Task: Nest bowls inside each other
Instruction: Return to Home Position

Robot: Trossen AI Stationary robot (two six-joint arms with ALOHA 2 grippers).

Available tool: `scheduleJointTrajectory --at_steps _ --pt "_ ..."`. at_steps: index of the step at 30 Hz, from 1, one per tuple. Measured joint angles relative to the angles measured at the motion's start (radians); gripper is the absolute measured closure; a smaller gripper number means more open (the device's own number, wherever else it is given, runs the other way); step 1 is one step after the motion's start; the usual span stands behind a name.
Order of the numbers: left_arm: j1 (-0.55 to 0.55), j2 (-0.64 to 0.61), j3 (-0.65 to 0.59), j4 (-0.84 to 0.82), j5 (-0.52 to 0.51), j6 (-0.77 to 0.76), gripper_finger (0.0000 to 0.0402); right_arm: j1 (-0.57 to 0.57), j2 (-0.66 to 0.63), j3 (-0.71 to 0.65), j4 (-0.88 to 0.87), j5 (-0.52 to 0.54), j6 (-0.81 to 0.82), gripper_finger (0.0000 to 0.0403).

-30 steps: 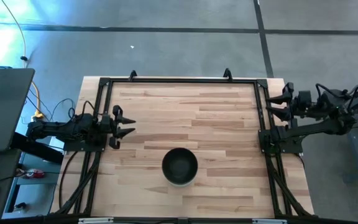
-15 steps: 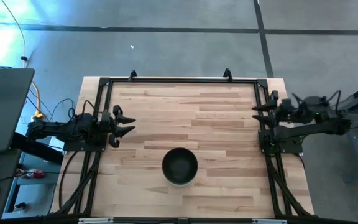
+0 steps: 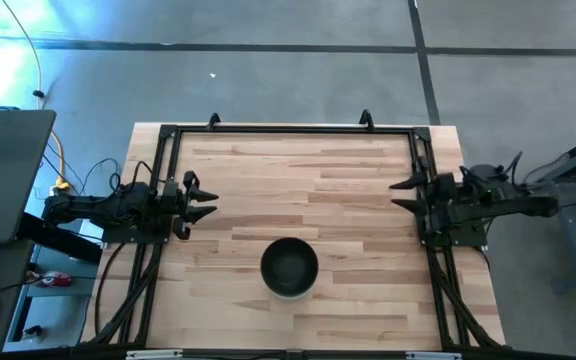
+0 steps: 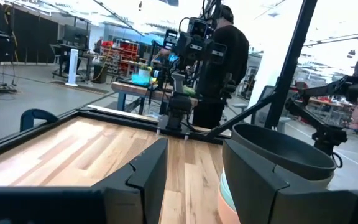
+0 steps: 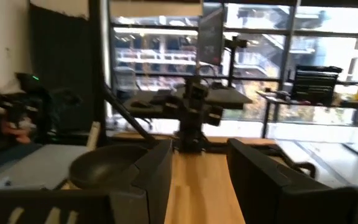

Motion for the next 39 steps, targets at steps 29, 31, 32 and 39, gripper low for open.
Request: scheduleJointTrajectory --at_steps 29,31,32,39 --pt "0.0 0.0 0.0 -0.001 0.0 -0.016 0.0257 0.0 0.0 -0.397 0.64 -0.095 0.072 0.0256" --pt "0.0 0.0 0.0 -0.001 0.0 -0.016 0.0257 0.0 0.0 -0.41 0.656 -0.095 0.074 0.0256" --pt "0.0 0.0 0.0 -0.001 0.0 -0.016 0.0257 0.0 0.0 -0.411 0.658 -0.093 0.076 0.0256" --pt "0.0 0.0 0.0 -0.001 0.0 -0.016 0.0257 0.0 0.0 -0.412 0.637 -0.091 0.069 0.0256"
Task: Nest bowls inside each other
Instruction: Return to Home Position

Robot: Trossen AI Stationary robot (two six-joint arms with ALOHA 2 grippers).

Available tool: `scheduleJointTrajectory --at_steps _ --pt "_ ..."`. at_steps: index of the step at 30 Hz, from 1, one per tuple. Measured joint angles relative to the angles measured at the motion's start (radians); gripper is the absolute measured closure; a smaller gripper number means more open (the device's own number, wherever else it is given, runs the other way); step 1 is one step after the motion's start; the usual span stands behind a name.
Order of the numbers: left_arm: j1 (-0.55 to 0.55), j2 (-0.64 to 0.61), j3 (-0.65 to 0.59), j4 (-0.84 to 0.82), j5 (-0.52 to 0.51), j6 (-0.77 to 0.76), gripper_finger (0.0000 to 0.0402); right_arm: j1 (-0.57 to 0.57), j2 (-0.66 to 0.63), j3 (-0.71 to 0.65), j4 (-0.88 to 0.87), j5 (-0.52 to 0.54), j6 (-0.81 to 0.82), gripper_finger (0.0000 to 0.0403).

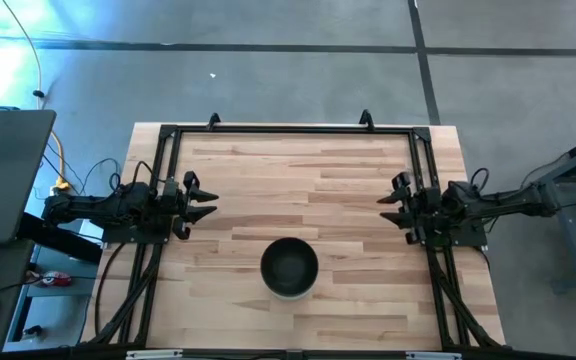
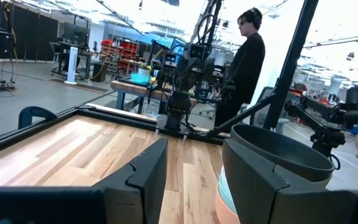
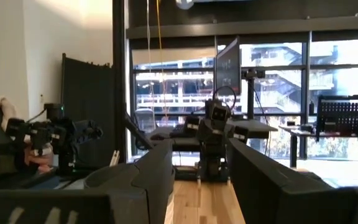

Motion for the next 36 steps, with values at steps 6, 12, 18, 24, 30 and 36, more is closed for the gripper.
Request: scheduleJointTrajectory --at_steps 6,12,18,24,30,36 --pt "0.0 0.0 0.0 0.0 0.0 0.0 0.0257 0.0 0.0 0.0 -0.003 0.012 -0.029 0.0256" --pt "0.0 0.0 0.0 0.003 -0.001 0.0 0.0257 0.0 0.028 0.0 0.021 0.04 -0.046 0.0256" --pt "0.0 0.0 0.0 0.016 -0.002 -0.001 0.0257 -0.001 0.103 -0.065 0.127 0.081 -0.023 0.0256" --pt "0.0 0.0 0.0 0.016 0.006 -0.004 0.0257 -0.001 0.132 -0.066 0.125 0.101 -0.069 0.0256" --pt "0.0 0.0 0.0 0.015 0.006 -0.003 0.0257 -0.001 0.131 -0.066 0.116 0.135 -0.121 0.0256" --pt "0.0 0.0 0.0 0.015 0.007 -0.003 0.0257 -0.001 0.13 -0.066 0.116 0.164 -0.173 0.0256"
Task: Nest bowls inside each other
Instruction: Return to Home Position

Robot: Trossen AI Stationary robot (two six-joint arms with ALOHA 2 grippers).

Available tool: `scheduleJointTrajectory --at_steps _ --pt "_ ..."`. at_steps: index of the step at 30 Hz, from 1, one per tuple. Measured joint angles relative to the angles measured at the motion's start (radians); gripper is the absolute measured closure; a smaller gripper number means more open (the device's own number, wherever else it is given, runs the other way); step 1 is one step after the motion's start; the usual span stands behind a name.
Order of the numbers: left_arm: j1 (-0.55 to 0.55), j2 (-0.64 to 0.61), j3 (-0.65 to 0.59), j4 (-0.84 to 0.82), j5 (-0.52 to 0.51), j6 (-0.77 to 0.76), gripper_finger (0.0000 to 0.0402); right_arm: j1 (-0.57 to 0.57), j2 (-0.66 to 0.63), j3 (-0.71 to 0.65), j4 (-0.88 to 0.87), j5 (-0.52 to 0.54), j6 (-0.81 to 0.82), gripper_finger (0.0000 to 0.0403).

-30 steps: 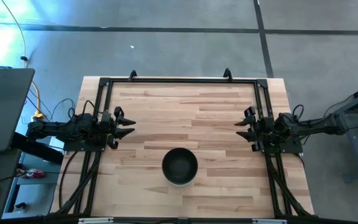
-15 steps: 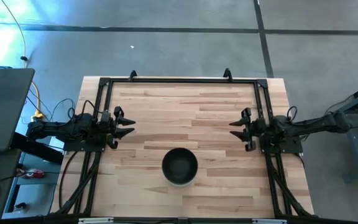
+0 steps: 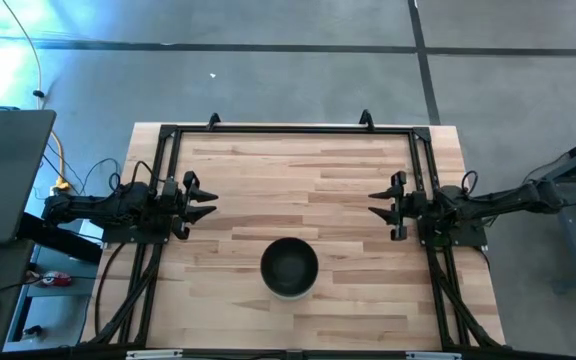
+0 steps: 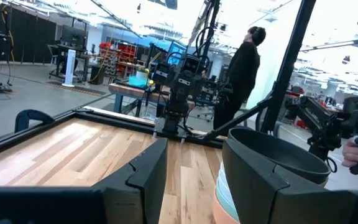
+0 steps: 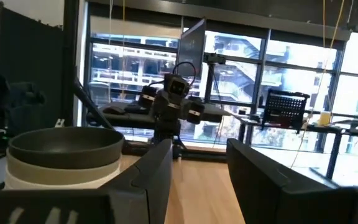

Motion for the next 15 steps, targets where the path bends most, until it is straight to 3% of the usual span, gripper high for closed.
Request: scheduleJointTrajectory --at_steps 10,15 --pt "0.0 0.0 0.0 -0.003 -0.008 0.003 0.0257 0.0 0.0 0.0 -0.005 -0.15 0.177 0.0256" --pt "0.001 0.0 0.0 -0.005 -0.047 0.003 0.0257 0.0 0.0 0.0 -0.053 -0.172 0.235 0.0256"
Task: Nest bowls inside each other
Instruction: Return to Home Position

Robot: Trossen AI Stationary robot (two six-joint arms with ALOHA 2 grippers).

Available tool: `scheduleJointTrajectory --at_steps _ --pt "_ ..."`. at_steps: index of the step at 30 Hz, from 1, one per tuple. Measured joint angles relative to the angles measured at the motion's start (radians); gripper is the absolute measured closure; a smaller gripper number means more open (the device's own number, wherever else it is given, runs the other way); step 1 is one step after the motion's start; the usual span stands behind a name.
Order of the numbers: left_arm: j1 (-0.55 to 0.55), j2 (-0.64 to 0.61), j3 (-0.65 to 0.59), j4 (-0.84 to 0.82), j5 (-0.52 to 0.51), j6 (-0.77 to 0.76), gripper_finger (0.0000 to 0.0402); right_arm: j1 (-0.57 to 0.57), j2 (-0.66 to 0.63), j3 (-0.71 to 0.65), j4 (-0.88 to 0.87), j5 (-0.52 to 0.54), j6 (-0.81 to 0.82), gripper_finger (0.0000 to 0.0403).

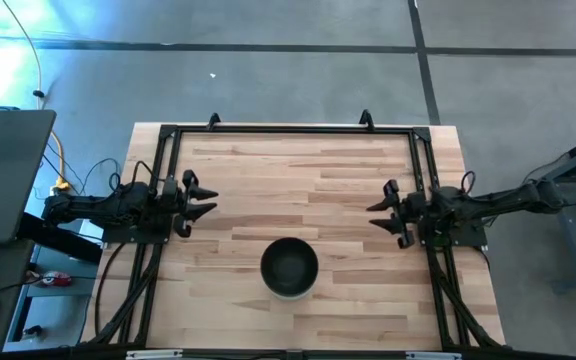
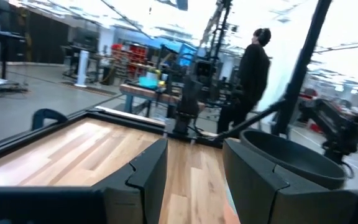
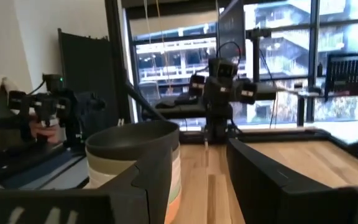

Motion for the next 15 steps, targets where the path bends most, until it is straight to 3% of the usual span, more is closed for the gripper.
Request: scheduleJointTrajectory --at_steps 6,15 --pt "0.0 0.0 0.0 -0.004 -0.036 -0.024 0.0257 0.0 0.0 0.0 -0.023 0.004 0.007 0.0256" --pt "-0.001 0.0 0.0 -0.012 0.046 0.012 0.0257 0.0 0.0 0.0 -0.027 0.09 -0.051 0.0256"
